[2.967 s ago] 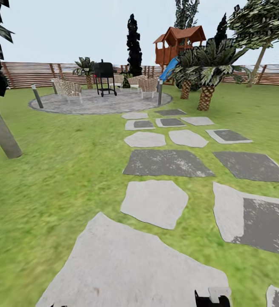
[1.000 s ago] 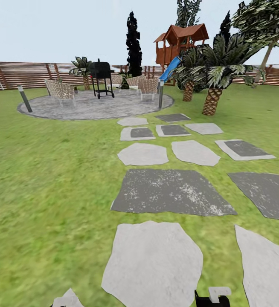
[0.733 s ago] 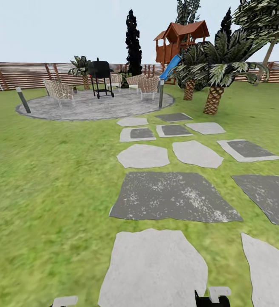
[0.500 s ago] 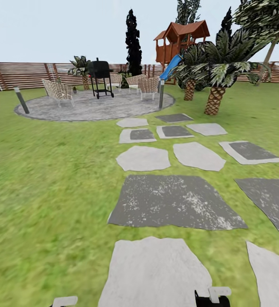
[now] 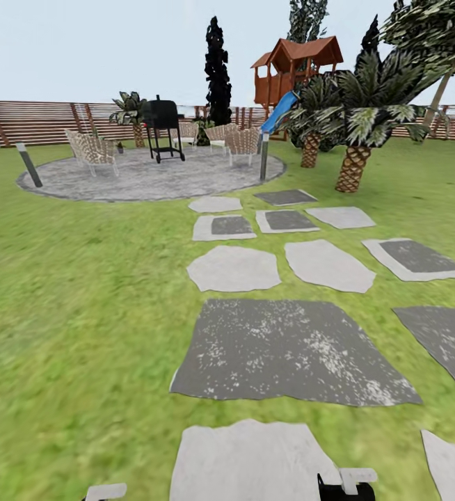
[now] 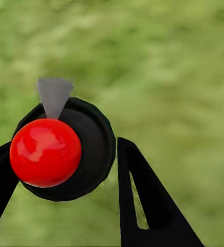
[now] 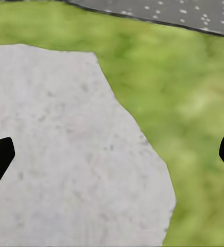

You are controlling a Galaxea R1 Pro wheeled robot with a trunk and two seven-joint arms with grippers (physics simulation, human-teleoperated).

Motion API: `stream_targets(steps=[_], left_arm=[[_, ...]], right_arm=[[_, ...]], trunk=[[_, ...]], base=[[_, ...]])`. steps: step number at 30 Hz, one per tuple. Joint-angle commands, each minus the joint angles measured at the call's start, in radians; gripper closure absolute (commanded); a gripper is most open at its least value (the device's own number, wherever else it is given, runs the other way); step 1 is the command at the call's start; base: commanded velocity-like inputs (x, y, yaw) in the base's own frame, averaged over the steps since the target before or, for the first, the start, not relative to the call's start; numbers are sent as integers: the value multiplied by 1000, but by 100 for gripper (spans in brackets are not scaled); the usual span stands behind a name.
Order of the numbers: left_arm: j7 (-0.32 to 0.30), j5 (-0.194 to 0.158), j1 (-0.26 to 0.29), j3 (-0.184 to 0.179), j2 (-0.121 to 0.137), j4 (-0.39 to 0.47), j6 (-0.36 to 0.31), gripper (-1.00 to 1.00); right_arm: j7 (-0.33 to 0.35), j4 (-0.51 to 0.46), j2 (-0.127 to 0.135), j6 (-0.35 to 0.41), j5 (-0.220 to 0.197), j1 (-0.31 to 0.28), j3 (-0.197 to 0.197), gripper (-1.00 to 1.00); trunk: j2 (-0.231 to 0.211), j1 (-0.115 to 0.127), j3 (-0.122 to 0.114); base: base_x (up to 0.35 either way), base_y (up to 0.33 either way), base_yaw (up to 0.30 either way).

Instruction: Pick up the pesticide atomizer in the garden and spray insectifuge to fully cover both potted plants in the garden.

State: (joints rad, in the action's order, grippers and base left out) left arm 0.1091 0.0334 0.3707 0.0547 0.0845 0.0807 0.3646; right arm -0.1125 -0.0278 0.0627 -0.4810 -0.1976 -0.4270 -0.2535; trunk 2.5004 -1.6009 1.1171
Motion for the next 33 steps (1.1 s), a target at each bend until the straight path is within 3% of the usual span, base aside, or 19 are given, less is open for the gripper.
stream_targets(steps=[1, 33], left_arm=[[0, 4, 1, 5, 0, -1, 4, 100], [1, 3, -2, 6, 3, -1, 5, 100]], right_arm=[[-3, 0, 0, -2, -8, -1, -9, -100], [-2, 0, 0, -2, -8, -1, -7, -100]], trunk=[[0, 0, 1], [0, 0, 1]], base=[[343, 0, 0], [343, 0, 0]])
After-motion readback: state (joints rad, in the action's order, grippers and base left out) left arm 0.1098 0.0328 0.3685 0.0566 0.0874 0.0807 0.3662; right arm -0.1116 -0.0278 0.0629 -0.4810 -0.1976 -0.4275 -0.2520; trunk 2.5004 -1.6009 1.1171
